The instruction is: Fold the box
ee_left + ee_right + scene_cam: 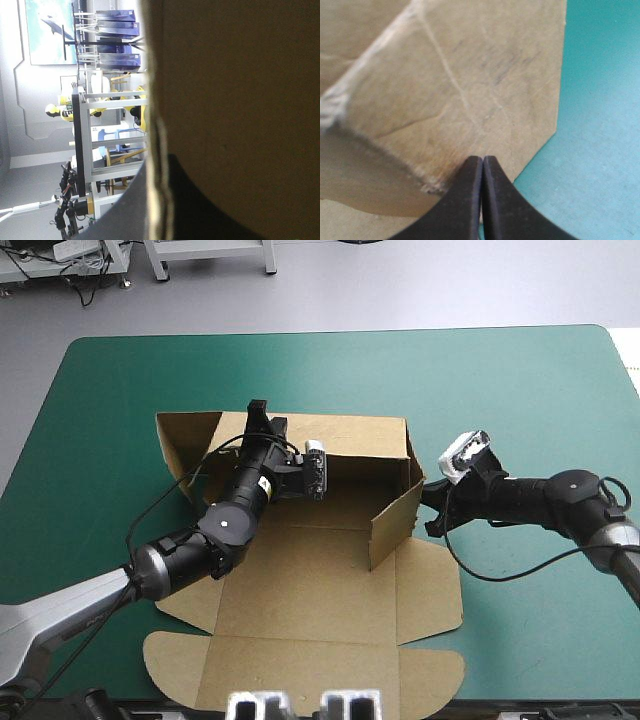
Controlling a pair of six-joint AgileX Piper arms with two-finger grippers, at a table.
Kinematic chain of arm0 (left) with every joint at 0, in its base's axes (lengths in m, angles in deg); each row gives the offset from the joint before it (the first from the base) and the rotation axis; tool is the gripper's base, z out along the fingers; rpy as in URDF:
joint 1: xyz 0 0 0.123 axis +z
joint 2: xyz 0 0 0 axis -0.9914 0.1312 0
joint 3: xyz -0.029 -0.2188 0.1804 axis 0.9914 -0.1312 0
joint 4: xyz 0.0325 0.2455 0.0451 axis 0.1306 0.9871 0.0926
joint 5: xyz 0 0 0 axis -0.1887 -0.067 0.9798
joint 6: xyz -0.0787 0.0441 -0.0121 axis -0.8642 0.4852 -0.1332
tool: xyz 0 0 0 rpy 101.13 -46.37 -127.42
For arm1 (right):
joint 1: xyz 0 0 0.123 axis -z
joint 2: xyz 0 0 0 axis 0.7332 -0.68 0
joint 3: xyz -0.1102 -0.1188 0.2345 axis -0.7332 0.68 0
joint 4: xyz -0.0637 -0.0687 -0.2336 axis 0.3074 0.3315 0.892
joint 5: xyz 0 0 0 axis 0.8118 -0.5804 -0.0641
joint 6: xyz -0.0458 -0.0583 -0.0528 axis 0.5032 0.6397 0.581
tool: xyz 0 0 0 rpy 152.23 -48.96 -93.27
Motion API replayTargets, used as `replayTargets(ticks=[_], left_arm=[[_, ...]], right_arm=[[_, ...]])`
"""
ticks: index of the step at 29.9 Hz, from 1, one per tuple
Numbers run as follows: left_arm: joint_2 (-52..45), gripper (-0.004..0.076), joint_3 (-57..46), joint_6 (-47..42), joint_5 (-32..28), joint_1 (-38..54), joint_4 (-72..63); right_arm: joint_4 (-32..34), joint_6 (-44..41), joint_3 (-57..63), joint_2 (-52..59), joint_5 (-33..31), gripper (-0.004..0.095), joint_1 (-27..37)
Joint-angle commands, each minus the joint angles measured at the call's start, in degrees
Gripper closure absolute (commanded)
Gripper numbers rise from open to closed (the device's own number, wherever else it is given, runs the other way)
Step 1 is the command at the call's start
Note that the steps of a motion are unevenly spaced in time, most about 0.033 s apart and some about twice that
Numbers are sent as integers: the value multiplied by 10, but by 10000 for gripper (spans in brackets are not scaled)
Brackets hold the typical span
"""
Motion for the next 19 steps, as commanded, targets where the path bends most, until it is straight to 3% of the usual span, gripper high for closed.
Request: replayTargets(ticks=[1,4,7,13,15,19], left_arm=[[-12,734,16,-2,14,1,21],[-7,733,16,16,13,0,8],[-7,734,16,24,13,0,3],[-7,733,16,24,14,0,0],[-7,733,16,24,14,0,0],[-7,729,16,30,15,-4,-50]], right_arm=[[-63,49,1,28,-45,931,6],[-54,48,1,29,-76,913,6],[-9,40,-13,31,-86,799,6],[14,12,-50,31,-118,271,6],[12,7,-54,31,-113,173,-1],[37,-21,-55,30,-66,158,-37]])
